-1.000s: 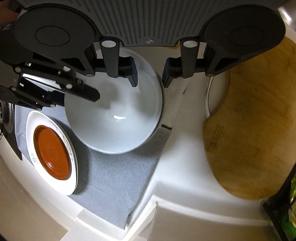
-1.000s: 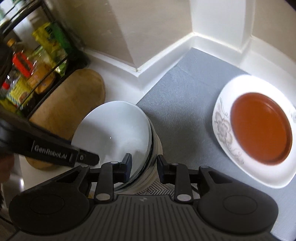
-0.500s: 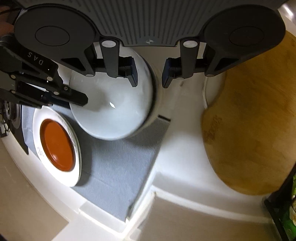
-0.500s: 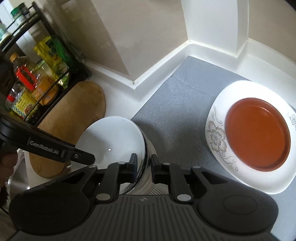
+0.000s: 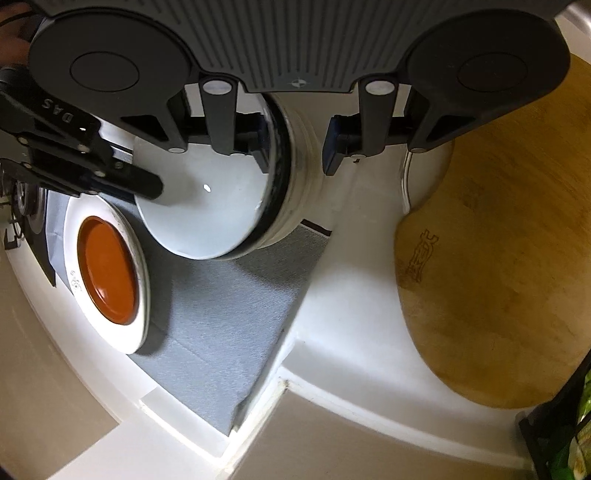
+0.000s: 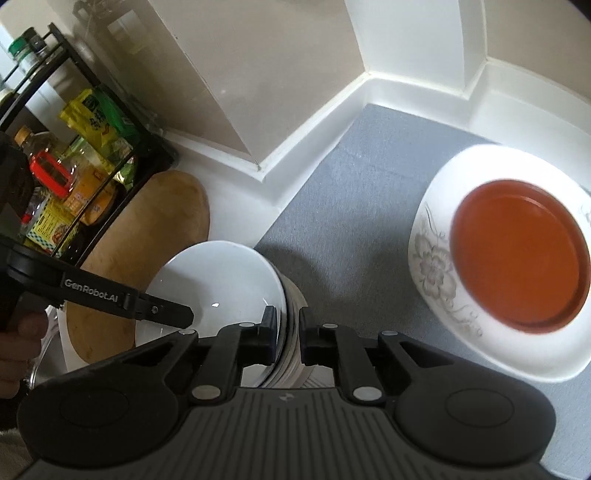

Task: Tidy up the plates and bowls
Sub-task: 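Lift the bowl stack and carry it toward the wooden cutting board, then swing the held bowl stack back over the brown-topped plate stack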

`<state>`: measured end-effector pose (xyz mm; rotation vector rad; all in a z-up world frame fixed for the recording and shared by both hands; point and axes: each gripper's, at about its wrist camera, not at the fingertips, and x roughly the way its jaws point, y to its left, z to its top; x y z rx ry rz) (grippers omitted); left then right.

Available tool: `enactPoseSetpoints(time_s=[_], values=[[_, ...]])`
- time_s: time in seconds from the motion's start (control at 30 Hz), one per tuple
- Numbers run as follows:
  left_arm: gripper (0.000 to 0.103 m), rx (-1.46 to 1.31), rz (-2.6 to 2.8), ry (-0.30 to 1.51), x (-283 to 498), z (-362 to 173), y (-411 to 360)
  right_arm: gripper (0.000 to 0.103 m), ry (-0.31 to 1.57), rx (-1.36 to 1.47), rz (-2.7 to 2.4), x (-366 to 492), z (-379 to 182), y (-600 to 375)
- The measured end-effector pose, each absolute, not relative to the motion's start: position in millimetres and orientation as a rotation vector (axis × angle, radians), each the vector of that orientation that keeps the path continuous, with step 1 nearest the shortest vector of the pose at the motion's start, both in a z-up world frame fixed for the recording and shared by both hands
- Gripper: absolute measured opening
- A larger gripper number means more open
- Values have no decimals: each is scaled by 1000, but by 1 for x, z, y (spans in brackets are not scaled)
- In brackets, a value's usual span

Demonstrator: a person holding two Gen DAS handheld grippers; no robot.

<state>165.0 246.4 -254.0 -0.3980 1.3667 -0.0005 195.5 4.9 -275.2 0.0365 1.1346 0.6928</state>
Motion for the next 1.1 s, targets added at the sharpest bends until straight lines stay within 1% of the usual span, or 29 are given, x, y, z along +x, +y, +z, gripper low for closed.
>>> enactPoseSetpoints(time_s=[0.1,0.13,0.27,0.33,0.43,0.47,0.5,0.57,0.63,0.77,0.87,0.97,1.1], values=[[43,-406,7,1380,167,-260,248,34,1138,45,677,201,-276,-2],[46,-411,7,1385,167,-263,249,38,1147,56,675,203,-278,-3],[54,-474,-10,1408,168,-277,252,45,1192,109,671,204,-290,-7],[58,-500,-23,1406,167,-281,252,53,1210,114,667,200,-296,-7],[61,-521,-41,1404,166,-285,250,60,1235,110,681,194,-305,-2],[64,-536,-51,1408,165,-287,249,62,1243,110,683,193,-307,0],[69,-552,-57,1416,164,-291,248,65,1248,110,684,191,-309,1],[76,-583,-63,1434,162,-298,246,67,1256,113,686,189,-312,3],[80,-617,-72,1436,159,-303,243,67,1266,127,685,188,-316,5],[81,-653,-53,1419,155,-306,247,72,1273,140,660,190,-319,3],[81,-620,-50,1392,152,-300,247,78,1264,127,650,189,-319,3],[82,-558,-61,1288,143,-278,247,79,1254,119,659,187,-315,-2],[89,-499,2,1060,119,-242,251,82,1226,95,677,180,-307,-6]])
